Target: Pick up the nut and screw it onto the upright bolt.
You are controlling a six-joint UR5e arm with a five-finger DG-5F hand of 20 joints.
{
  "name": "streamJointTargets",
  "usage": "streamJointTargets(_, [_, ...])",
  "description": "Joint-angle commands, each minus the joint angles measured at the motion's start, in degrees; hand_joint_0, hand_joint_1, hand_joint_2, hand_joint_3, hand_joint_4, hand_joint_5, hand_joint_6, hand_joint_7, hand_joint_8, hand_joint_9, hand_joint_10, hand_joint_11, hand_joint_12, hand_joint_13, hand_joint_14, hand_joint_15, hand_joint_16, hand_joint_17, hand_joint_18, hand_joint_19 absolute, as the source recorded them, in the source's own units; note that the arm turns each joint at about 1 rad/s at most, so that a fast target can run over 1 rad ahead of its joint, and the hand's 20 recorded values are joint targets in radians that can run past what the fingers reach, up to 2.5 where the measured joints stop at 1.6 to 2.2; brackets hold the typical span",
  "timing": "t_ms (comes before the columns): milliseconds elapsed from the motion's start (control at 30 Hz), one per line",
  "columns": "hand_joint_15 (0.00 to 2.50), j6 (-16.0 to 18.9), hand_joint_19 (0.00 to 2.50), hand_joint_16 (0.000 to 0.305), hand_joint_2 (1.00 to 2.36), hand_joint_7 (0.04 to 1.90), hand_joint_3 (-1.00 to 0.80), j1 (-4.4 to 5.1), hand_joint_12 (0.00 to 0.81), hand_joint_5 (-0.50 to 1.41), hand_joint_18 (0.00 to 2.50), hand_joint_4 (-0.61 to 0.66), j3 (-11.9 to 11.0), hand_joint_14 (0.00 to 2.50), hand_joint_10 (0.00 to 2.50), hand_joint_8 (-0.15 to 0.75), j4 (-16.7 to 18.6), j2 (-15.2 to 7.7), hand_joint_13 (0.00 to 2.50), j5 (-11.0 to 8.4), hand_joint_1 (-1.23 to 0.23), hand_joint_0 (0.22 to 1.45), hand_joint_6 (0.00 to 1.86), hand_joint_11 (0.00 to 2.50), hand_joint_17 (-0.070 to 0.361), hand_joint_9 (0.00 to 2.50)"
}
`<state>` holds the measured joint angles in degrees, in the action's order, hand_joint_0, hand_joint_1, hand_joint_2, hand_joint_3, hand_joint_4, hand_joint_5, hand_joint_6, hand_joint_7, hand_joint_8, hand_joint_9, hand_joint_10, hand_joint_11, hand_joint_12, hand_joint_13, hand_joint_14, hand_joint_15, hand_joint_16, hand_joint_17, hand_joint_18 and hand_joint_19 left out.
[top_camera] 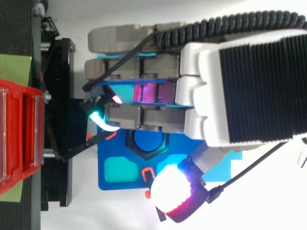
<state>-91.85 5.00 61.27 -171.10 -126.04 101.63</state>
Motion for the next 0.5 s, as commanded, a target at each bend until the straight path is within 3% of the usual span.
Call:
streamJointTargets(0, [0.0, 1.0, 0.0, 0.027, 1.0, 0.73, -0.5, 0.36, 0.271, -0.06, 0.01, 0.24, 1.4, 0.0, 0.0, 0.267, 2.3, 0.0, 0.44, -0.02, -0.14, 0.47, 0.5, 0.0, 0.06, 1.07])
streamJointTargets(233, [0.0, 1.4, 0.0, 0.026, 1.0, 0.74, -0.5, 0.54, 0.272, -0.06, 0.03, 0.25, 4.3, 0.0, 0.0, 0.271, 3.1, 0.0, 0.46, -0.11, -0.15, 0.47, 0.5, 0.0, 0.059, 1.09])
streamJointTargets(467, [0.0, 1.9, 0.0, 0.026, 1.0, 0.76, -0.5, 0.54, 0.268, -0.05, 0.07, 0.25, 4.4, 0.0, 0.0, 0.279, 3.6, 0.0, 0.52, -0.11, -0.19, 0.47, 0.5, 0.0, 0.058, 1.14])
